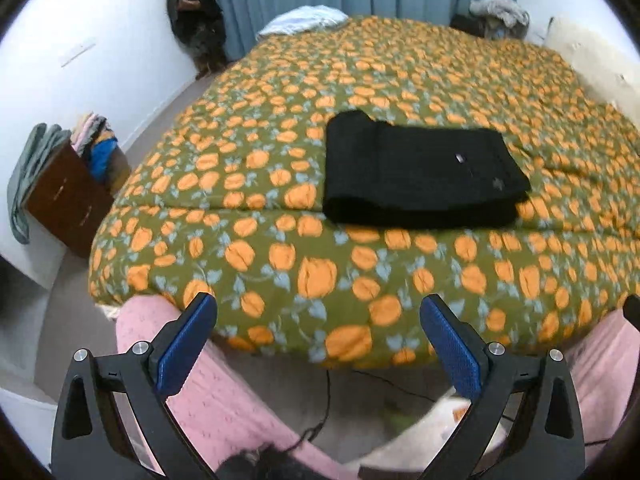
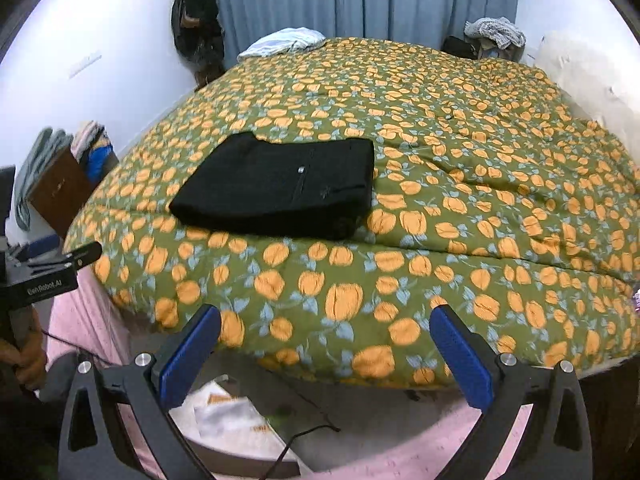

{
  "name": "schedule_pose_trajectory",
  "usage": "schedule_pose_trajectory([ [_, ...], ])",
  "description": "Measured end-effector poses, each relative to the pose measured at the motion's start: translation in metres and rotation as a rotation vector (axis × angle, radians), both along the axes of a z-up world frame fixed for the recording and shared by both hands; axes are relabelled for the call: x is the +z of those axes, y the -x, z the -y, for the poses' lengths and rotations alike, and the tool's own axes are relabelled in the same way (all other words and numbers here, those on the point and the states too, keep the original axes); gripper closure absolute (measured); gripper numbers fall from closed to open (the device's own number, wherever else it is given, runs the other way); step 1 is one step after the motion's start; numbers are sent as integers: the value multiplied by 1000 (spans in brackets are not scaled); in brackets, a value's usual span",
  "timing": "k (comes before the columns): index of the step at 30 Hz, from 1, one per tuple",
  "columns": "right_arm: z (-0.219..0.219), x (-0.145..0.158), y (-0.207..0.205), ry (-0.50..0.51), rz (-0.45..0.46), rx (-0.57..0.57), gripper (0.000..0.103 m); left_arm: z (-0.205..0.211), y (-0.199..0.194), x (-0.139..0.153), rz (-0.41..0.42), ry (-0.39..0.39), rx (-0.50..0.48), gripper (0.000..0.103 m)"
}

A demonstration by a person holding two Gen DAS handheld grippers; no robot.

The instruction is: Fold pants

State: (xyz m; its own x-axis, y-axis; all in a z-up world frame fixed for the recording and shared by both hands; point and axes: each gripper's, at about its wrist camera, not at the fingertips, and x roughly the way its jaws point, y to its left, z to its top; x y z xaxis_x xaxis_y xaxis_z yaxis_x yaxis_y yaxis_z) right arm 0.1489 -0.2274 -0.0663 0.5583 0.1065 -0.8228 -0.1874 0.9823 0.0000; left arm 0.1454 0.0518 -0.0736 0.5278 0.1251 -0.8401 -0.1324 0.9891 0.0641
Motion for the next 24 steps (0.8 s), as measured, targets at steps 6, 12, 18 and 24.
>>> schedule_pose_trajectory([
  [6, 1, 3, 9, 23, 2, -47, 0, 16, 12, 4, -1, -32, -47, 1],
  [12, -6, 12, 16, 54, 33, -49, 0, 16, 21, 15, 22, -64, -22, 1],
  [18, -9, 12, 19, 66, 33, -55, 0, 8, 23, 17, 25, -51, 10, 1],
  [24, -11, 11, 21, 74, 31, -47, 0, 7, 25, 17, 24, -43, 13, 1],
])
